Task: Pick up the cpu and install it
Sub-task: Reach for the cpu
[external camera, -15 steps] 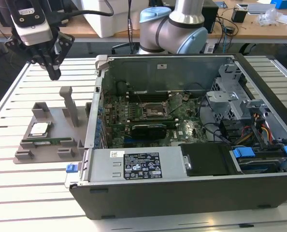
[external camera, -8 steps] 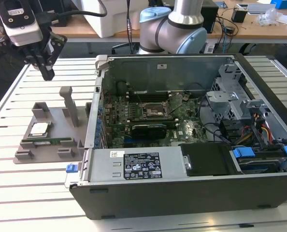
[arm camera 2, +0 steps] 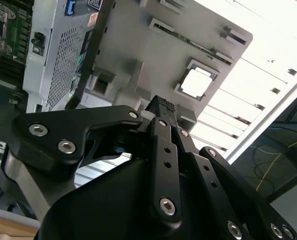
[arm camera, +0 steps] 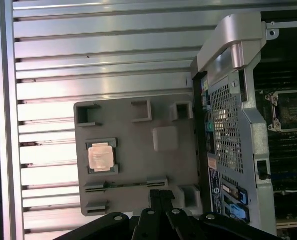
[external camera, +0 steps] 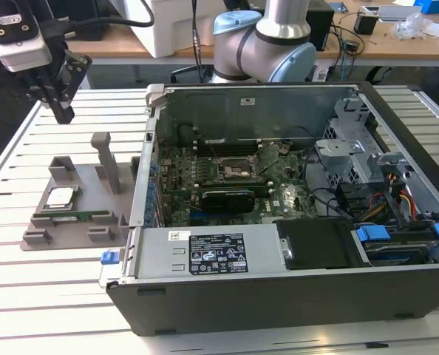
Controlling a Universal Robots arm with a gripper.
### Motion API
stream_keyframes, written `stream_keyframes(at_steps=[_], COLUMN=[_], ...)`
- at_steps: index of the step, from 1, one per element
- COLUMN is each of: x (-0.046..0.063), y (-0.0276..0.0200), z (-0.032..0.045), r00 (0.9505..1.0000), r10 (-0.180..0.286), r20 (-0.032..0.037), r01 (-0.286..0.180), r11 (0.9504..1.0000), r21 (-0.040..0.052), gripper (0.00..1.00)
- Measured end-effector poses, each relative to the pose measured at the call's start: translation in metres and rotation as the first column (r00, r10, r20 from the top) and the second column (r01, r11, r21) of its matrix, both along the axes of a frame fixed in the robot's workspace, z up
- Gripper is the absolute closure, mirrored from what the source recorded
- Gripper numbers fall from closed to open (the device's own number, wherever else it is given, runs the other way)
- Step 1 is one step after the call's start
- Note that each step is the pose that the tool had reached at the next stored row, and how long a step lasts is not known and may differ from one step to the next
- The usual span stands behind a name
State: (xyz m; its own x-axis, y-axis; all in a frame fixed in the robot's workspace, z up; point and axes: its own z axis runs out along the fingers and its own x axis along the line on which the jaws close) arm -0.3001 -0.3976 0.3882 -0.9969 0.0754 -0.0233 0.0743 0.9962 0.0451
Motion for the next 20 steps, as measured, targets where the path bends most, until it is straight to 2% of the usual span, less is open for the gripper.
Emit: stream_keyframes(at_steps=[8,14,20], x=[-0.012,-0.037,-0.047], y=[0.0000,0.0002,0.0002], z=[-0.0016,-0.0027,-0.0032], r00=[1.0000,1.0000,1.0000], r10=[0.000,0.000,0.000], r20=[0.0000,-0.0001,-0.0001], r01=[0.000,0.000,0.000], r11=[1.0000,1.0000,1.0000], r21=[0.0000,0.0000,0.0000], gripper=[0.89,0.89,0.89])
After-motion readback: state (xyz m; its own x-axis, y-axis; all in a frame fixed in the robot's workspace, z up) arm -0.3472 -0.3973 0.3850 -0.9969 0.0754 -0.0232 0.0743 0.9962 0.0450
